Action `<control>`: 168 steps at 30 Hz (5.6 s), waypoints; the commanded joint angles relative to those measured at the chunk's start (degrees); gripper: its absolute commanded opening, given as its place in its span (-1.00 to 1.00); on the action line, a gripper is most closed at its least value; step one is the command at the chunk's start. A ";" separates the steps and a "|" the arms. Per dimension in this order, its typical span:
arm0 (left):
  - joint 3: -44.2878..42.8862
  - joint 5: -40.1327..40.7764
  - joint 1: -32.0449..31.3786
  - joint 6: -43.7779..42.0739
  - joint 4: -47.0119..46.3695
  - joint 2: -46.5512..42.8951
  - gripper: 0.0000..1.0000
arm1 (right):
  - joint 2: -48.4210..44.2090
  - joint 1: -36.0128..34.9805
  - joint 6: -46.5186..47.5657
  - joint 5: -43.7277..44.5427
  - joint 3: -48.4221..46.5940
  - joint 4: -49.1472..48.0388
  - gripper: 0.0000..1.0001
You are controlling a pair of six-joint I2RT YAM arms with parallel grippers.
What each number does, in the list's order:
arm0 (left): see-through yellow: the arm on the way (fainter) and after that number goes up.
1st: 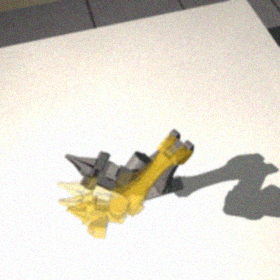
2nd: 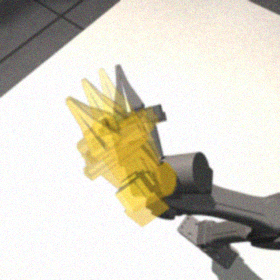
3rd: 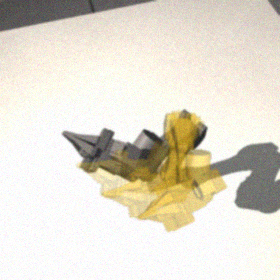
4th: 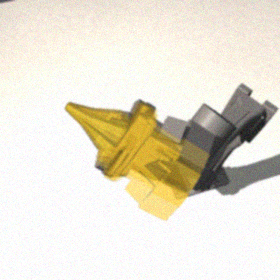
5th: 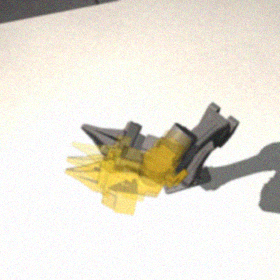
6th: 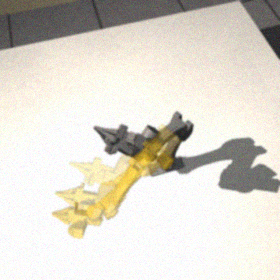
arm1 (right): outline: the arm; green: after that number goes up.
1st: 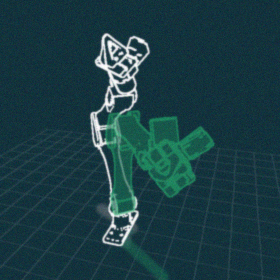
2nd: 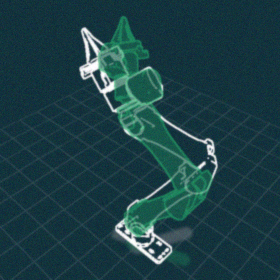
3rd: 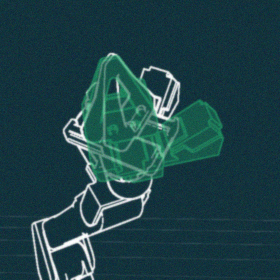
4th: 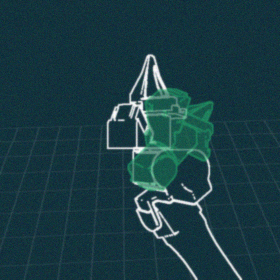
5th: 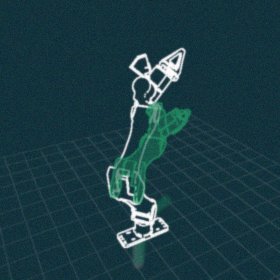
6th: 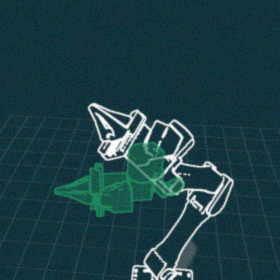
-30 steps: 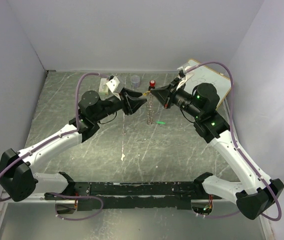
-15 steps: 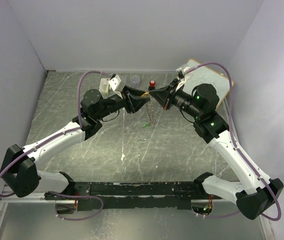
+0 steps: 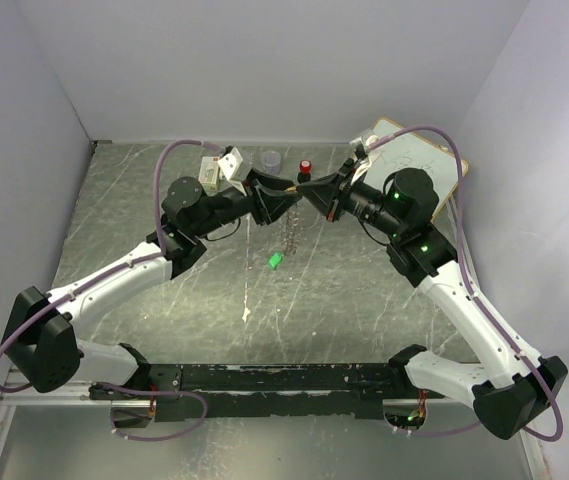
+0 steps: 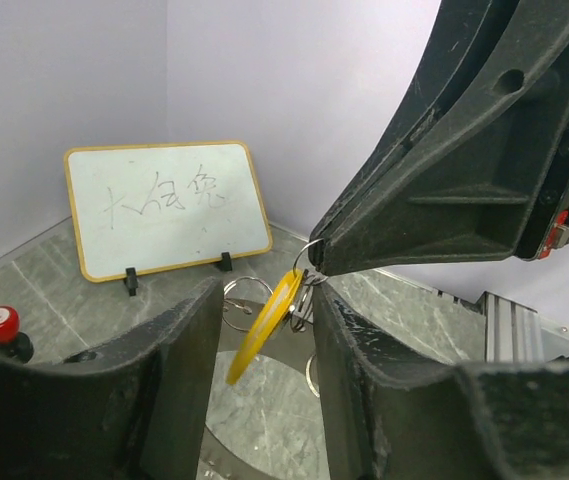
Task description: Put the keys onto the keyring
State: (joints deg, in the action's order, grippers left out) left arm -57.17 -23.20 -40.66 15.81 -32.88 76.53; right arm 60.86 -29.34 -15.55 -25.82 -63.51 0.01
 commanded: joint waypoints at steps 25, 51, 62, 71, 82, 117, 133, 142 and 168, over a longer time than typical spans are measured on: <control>1.03 2.35 -0.15 -0.78 -2.69 -3.96 -0.86 | -2.70 0.43 -7.42 16.32 1.80 -0.67 -1.00; -2.65 -4.84 -0.08 -5.13 2.02 -2.59 -0.87 | -2.92 0.75 -5.23 5.35 1.42 -2.46 -0.19; -3.55 -14.21 0.63 -5.34 0.40 -2.52 -0.86 | -0.89 3.25 -7.56 -4.62 2.31 -6.84 -0.05; -3.69 -18.12 2.68 -3.33 -1.20 -2.88 -0.87 | 0.61 4.86 -10.36 -12.89 3.43 -10.84 -0.13; -4.66 -20.48 3.34 -1.81 -3.06 -1.37 -0.87 | 2.32 4.91 -11.39 -17.85 3.65 -12.61 -0.33; -7.99 -21.62 4.19 0.74 -1.39 1.61 -0.87 | 2.52 5.08 -7.95 -19.68 2.20 -8.62 -0.18; -8.23 -23.03 4.22 1.83 -1.31 2.35 -0.86 | 1.71 5.09 -8.36 -18.43 2.43 -9.72 -0.43; -7.29 -23.07 4.19 1.56 -0.46 1.71 -0.86 | 0.10 5.22 -9.69 -16.39 3.28 -12.30 -0.09; -6.38 -24.41 4.20 3.70 -2.98 1.77 -0.87 | 3.22 6.05 -13.80 -18.62 4.14 -18.70 -0.43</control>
State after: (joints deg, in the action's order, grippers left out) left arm -63.13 -46.74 -36.38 19.11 -31.92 78.87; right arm 63.72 -23.64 -28.56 -43.33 -60.23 -16.32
